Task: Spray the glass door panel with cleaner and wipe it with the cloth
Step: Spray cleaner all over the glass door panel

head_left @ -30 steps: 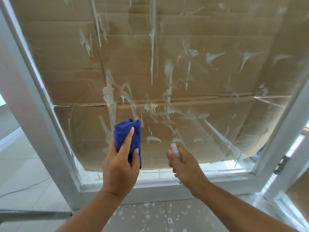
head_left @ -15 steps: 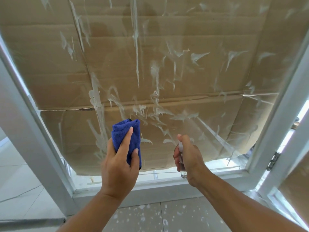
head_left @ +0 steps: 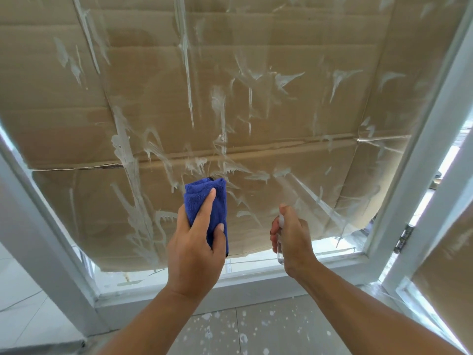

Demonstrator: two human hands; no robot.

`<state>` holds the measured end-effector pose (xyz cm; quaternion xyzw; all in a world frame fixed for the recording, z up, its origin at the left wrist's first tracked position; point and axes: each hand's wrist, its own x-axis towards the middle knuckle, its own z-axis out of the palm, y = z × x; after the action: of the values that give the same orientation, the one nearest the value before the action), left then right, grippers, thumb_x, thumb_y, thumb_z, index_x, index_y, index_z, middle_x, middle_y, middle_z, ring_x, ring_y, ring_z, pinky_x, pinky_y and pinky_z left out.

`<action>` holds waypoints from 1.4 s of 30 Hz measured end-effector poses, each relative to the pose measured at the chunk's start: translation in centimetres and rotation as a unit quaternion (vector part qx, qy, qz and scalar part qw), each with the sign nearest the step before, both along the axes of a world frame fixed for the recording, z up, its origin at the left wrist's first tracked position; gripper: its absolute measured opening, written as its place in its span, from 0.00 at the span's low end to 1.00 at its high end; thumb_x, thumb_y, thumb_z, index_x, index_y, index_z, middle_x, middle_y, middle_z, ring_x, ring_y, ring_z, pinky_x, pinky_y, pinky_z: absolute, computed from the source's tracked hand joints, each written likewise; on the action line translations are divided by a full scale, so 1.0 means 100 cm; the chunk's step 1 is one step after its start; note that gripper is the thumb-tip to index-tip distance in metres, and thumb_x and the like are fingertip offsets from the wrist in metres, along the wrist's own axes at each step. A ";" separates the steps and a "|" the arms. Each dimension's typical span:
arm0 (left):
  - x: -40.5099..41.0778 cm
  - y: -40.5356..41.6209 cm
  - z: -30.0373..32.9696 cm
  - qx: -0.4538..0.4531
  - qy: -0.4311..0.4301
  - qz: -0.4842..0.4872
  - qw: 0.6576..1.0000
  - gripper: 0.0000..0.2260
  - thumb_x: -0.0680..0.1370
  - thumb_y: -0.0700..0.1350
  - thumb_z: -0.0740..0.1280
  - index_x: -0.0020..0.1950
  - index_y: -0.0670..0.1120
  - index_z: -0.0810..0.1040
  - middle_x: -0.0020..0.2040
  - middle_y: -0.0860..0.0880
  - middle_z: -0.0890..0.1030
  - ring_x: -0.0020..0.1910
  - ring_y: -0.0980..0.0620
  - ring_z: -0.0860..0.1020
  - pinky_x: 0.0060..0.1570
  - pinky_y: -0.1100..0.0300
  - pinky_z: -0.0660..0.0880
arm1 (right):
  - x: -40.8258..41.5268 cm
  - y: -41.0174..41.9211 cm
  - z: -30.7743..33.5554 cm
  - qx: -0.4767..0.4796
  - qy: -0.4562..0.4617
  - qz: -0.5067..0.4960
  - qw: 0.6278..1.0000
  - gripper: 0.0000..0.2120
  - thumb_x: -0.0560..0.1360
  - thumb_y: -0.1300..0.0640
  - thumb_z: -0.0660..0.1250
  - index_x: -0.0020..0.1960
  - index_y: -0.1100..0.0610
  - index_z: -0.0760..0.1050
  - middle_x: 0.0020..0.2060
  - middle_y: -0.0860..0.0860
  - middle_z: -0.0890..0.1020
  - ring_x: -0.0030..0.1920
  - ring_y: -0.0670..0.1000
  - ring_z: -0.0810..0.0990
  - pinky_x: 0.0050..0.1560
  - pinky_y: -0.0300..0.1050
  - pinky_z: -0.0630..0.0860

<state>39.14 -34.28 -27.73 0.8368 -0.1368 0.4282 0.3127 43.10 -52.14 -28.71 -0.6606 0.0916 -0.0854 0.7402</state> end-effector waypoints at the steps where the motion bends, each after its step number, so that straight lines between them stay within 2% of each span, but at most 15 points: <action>1: 0.001 -0.004 0.000 -0.003 0.001 -0.004 1.000 0.29 0.74 0.36 0.72 0.74 0.45 0.70 0.67 0.43 0.72 0.55 0.56 0.72 0.49 0.71 0.67 | 0.001 -0.005 -0.001 0.003 0.000 -0.001 1.000 0.26 0.82 0.46 0.58 0.29 0.60 0.70 0.25 0.55 0.71 0.25 0.51 0.67 0.26 0.42 0.64; 5: 0.005 -0.020 -0.003 -0.007 0.000 -0.013 1.000 0.28 0.75 0.38 0.70 0.74 0.46 0.69 0.66 0.47 0.71 0.54 0.65 0.68 0.46 0.70 0.69 | 0.004 -0.024 -0.008 0.005 -0.002 -0.034 0.999 0.28 0.81 0.44 0.58 0.27 0.58 0.71 0.25 0.56 0.71 0.26 0.52 0.68 0.28 0.44 0.65; 9: 0.009 -0.033 -0.006 -0.006 0.003 -0.023 1.000 0.28 0.75 0.40 0.68 0.75 0.48 0.68 0.66 0.47 0.70 0.53 0.64 0.68 0.47 0.70 0.68 | 0.008 -0.034 -0.016 0.018 0.006 -0.086 0.996 0.25 0.74 0.42 0.59 0.22 0.53 0.70 0.23 0.52 0.71 0.27 0.52 0.69 0.31 0.46 0.66; 12: 0.011 -0.044 -0.007 -0.012 0.005 -0.019 1.000 0.28 0.75 0.41 0.68 0.75 0.47 0.69 0.66 0.48 0.70 0.54 0.67 0.66 0.46 0.70 0.69 | 0.012 -0.048 -0.011 0.065 0.002 -0.101 0.993 0.27 0.80 0.46 0.59 0.24 0.55 0.71 0.24 0.54 0.71 0.27 0.51 0.69 0.30 0.45 0.65; 14: 0.012 -0.053 -0.007 -0.017 0.004 -0.022 1.000 0.27 0.75 0.41 0.68 0.74 0.46 0.69 0.65 0.49 0.70 0.53 0.67 0.64 0.47 0.71 0.67 | 0.015 -0.060 -0.007 0.072 0.008 -0.114 0.991 0.27 0.80 0.46 0.60 0.24 0.55 0.71 0.24 0.54 0.71 0.26 0.52 0.67 0.30 0.45 0.65; 19: 0.014 -0.071 -0.011 -0.018 0.007 -0.047 0.999 0.27 0.74 0.40 0.68 0.74 0.46 0.69 0.64 0.55 0.67 0.53 0.68 0.64 0.48 0.72 0.67 | 0.017 -0.078 -0.015 0.038 0.036 -0.168 0.984 0.25 0.72 0.42 0.58 0.21 0.53 0.72 0.23 0.52 0.74 0.28 0.54 0.71 0.35 0.51 0.69; 22: 0.014 -0.080 -0.011 -0.027 0.022 -0.055 0.998 0.28 0.75 0.41 0.68 0.75 0.49 0.68 0.64 0.63 0.62 0.53 0.70 0.64 0.48 0.72 0.67 | 0.016 -0.091 -0.015 0.065 0.041 -0.185 0.980 0.24 0.71 0.40 0.59 0.22 0.53 0.72 0.24 0.53 0.74 0.27 0.52 0.70 0.32 0.48 0.67; 25: 0.013 -0.087 -0.011 -0.020 0.021 -0.070 0.997 0.28 0.75 0.41 0.67 0.75 0.50 0.67 0.65 0.59 0.66 0.52 0.67 0.66 0.48 0.73 0.67 | 0.016 -0.107 -0.010 0.076 0.053 -0.204 0.975 0.25 0.73 0.41 0.60 0.21 0.53 0.71 0.24 0.52 0.74 0.25 0.52 0.68 0.30 0.47 0.65; 28: 0.014 -0.091 -0.010 -0.005 0.018 -0.065 0.998 0.27 0.75 0.41 0.68 0.74 0.48 0.69 0.64 0.50 0.71 0.48 0.65 0.67 0.40 0.72 0.68 | 0.014 -0.113 -0.012 0.032 0.068 -0.227 0.971 0.26 0.73 0.41 0.59 0.22 0.54 0.73 0.23 0.52 0.75 0.28 0.54 0.71 0.35 0.51 0.69; 29: 0.014 -0.092 -0.010 -0.004 0.017 -0.063 0.998 0.27 0.75 0.40 0.68 0.74 0.48 0.69 0.63 0.49 0.72 0.46 0.65 0.67 0.38 0.72 0.69 | 0.013 -0.112 -0.014 0.012 0.068 -0.222 0.973 0.26 0.72 0.40 0.58 0.22 0.54 0.73 0.23 0.52 0.76 0.30 0.55 0.72 0.38 0.53 0.69; 31: 0.013 -0.092 -0.011 -0.006 0.018 -0.066 0.998 0.28 0.74 0.37 0.70 0.74 0.47 0.69 0.63 0.49 0.72 0.45 0.63 0.68 0.41 0.70 0.69 | 0.009 -0.105 -0.017 -0.015 0.060 -0.192 0.979 0.27 0.71 0.38 0.56 0.22 0.53 0.74 0.23 0.52 0.76 0.31 0.55 0.72 0.39 0.54 0.69; 34: 0.010 -0.086 -0.009 -0.005 0.026 -0.070 0.997 0.30 0.75 0.37 0.71 0.75 0.48 0.68 0.63 0.53 0.69 0.46 0.59 0.70 0.45 0.68 0.70 | 0.007 -0.092 -0.014 -0.013 0.031 -0.150 0.988 0.27 0.72 0.35 0.55 0.27 0.54 0.75 0.25 0.53 0.75 0.31 0.54 0.72 0.37 0.51 0.68; 36: 0.008 -0.080 -0.006 -0.007 0.031 -0.062 0.998 0.30 0.75 0.39 0.70 0.76 0.51 0.66 0.62 0.57 0.68 0.47 0.62 0.69 0.44 0.71 0.70 | 0.006 -0.082 -0.009 -0.011 0.001 -0.107 0.994 0.23 0.76 0.39 0.58 0.36 0.57 0.75 0.28 0.54 0.75 0.31 0.53 0.72 0.34 0.49 0.69; 38: 0.006 -0.072 -0.004 -0.019 0.036 -0.058 0.997 0.29 0.75 0.41 0.68 0.75 0.52 0.66 0.63 0.59 0.66 0.49 0.65 0.67 0.46 0.77 0.68 | 0.002 -0.071 -0.003 -0.033 -0.028 -0.053 0.998 0.16 0.76 0.44 0.60 0.43 0.56 0.74 0.31 0.53 0.74 0.34 0.53 0.72 0.36 0.50 0.70; 42: 0.000 -0.055 0.002 -0.032 0.031 -0.051 0.998 0.27 0.75 0.41 0.68 0.74 0.51 0.69 0.64 0.59 0.67 0.53 0.67 0.68 0.51 0.83 0.63 | -0.010 -0.044 0.003 -0.106 -0.078 0.027 0.991 0.11 0.84 0.50 0.58 0.48 0.55 0.73 0.36 0.54 0.76 0.37 0.51 0.73 0.40 0.51 0.72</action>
<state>39.16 -39.74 -27.50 0.8310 -0.1557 0.3898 0.3650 42.13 -56.55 -28.45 -0.7290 0.0063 -0.1260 0.6728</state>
